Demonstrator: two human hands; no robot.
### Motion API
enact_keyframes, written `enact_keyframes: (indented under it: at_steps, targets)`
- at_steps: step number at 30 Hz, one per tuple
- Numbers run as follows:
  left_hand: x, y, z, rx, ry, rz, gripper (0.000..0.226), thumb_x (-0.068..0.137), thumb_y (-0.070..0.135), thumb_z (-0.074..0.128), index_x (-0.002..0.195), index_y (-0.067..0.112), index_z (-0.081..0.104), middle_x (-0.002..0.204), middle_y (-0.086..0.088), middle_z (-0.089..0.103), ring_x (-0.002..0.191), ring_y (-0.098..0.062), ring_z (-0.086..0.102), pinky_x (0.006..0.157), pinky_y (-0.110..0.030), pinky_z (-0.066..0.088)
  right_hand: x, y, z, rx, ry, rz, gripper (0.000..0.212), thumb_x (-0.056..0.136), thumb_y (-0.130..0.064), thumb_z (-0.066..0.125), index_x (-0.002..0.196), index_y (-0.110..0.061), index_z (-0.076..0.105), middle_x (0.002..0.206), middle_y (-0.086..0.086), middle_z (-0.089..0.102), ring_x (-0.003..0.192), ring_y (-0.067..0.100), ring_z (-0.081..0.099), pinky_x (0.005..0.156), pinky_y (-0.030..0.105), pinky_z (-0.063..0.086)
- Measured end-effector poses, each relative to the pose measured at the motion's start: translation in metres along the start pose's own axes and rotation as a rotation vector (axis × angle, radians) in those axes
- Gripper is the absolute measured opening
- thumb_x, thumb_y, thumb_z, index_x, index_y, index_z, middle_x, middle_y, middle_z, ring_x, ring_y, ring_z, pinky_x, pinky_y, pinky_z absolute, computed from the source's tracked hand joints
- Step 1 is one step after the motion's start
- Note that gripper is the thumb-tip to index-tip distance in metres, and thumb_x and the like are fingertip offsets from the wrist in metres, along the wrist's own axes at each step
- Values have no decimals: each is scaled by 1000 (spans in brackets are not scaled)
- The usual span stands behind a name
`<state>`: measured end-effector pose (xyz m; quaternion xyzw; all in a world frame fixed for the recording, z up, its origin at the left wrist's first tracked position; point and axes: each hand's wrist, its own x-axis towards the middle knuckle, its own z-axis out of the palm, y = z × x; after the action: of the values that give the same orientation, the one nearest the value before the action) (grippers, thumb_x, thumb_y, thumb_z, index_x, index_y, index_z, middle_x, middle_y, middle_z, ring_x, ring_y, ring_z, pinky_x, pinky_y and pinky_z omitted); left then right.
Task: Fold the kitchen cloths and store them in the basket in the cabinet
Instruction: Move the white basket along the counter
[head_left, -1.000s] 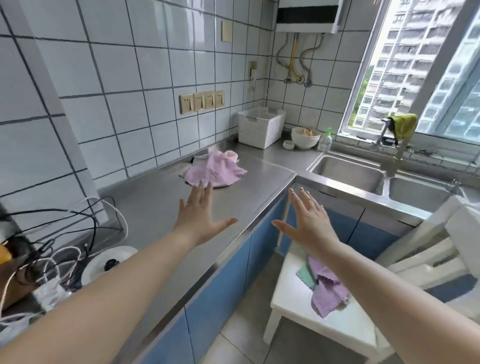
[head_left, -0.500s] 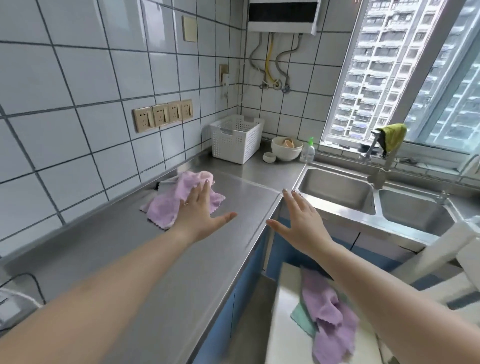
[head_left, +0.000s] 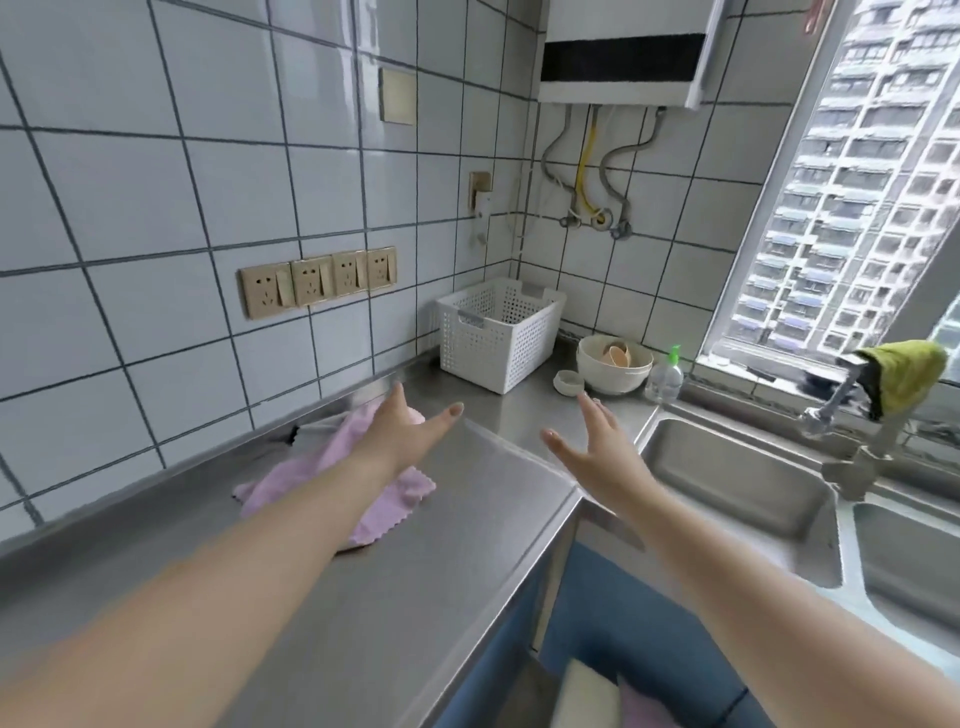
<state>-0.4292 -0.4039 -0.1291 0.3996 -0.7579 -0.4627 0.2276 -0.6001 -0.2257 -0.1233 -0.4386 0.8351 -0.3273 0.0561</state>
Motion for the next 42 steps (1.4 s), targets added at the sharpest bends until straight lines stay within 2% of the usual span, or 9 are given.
enact_keyframes:
  at_steps: [2,5,10,18,22,30,35,38,42]
  targets:
    - [17,8,8,-87,10,-50,111,66,70,64,148,16,10,148,-12,37,128,-33,46,107,-47,37,23,9,-4,67,-1,2,85,85,-59,52,150,-20,14,156,2,19,144,17,15,115,37,18]
    - [39,14,21,-67,70,-78,109,72,68,62,151,20,6,156,-6,20,140,-27,29,114,-39,26,53,20,-10,168,-3,36,83,86,-56,53,150,-19,16,155,2,23,142,17,20,113,35,21]
    - [90,33,41,-95,77,-73,104,76,59,66,151,19,6,157,-5,18,139,-27,31,113,-40,28,112,38,-13,472,-83,173,78,87,-47,57,150,-24,17,154,-4,26,138,17,30,102,30,29]
    - [218,38,62,-190,65,-121,90,82,54,61,149,15,16,152,-4,29,137,-25,32,112,-39,26,221,48,16,692,-133,297,80,84,-45,62,149,-28,18,152,-5,30,136,17,31,108,40,28]
    - [286,25,75,-227,86,-156,79,84,49,61,145,16,25,148,-2,36,135,-23,34,98,-30,27,278,60,44,720,-132,357,79,87,-44,60,150,-26,16,153,-7,27,136,15,31,104,39,33]
    - [431,-17,108,-442,60,-265,93,78,56,64,149,20,16,155,-2,24,140,-24,28,114,-45,24,408,97,95,863,-115,569,76,85,-47,61,147,-32,20,151,-8,28,135,19,31,91,48,43]
    - [492,-33,131,-547,51,-303,97,74,60,66,149,24,16,154,-3,26,138,-27,30,113,-48,25,471,118,120,928,-89,663,58,87,-42,62,137,-26,38,121,-5,51,86,11,51,64,40,50]
    - [509,-34,141,-617,43,-340,97,70,63,67,147,21,24,148,-5,37,131,-28,40,110,-50,32,494,121,137,947,-66,706,72,83,-43,65,143,-24,31,145,-3,36,129,25,38,77,48,54]
    - [535,-42,152,-679,25,-331,108,54,69,68,143,19,34,143,-8,45,128,-31,45,108,-52,35,516,119,167,962,-88,753,79,78,-46,69,144,-25,30,149,-1,29,133,27,32,67,45,57]
